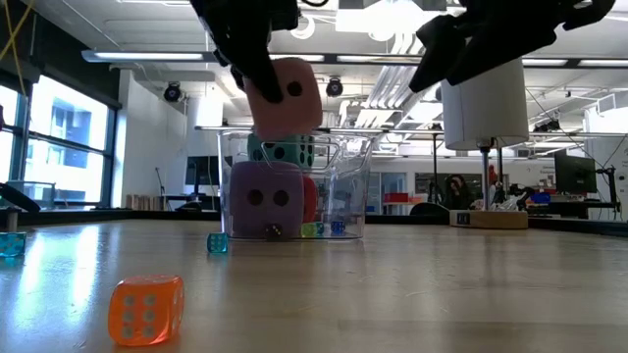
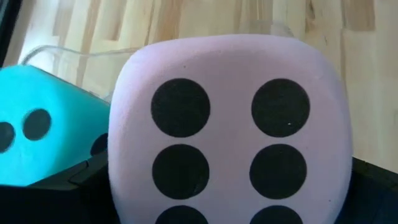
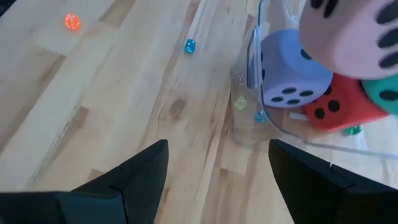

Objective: Pick & Place Dice
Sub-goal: Put the large pink die into the transparent bin

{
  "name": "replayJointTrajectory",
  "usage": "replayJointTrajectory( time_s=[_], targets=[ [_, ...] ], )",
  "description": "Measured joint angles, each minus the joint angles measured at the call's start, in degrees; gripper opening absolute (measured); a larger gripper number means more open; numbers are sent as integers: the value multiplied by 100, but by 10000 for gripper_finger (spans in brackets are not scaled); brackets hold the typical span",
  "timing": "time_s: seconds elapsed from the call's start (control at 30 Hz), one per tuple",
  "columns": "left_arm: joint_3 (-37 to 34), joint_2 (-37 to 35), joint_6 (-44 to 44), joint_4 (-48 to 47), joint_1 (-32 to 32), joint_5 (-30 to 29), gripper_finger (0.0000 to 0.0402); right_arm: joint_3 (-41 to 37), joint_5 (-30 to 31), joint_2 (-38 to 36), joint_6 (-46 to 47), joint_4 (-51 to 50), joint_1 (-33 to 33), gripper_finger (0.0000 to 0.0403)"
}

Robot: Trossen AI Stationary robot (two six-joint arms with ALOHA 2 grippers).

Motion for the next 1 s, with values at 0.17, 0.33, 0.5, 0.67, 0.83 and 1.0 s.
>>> replayJointTrajectory(
  time_s=[0.17,0.33,0.5,0.67,0.83,1.0],
  targets=[
    [0,1,238,-93,0,1,386,0,-1,0,440,37,0,270],
    [0,45,241,-252,29,3,386,0,-1,0,641,72,0,270],
    [-4,98,240,-270,70,73,386,0,2,0,637,281,0,270],
    [-5,110,-122,-253,63,89,386,0,15,0,361,688,0,270],
    [-7,110,-379,-278,111,203,386,0,19,0,-277,1525,0,270],
    [-7,110,-390,-279,193,457,386,4,1,95,-934,2703,-32,270]
  ],
)
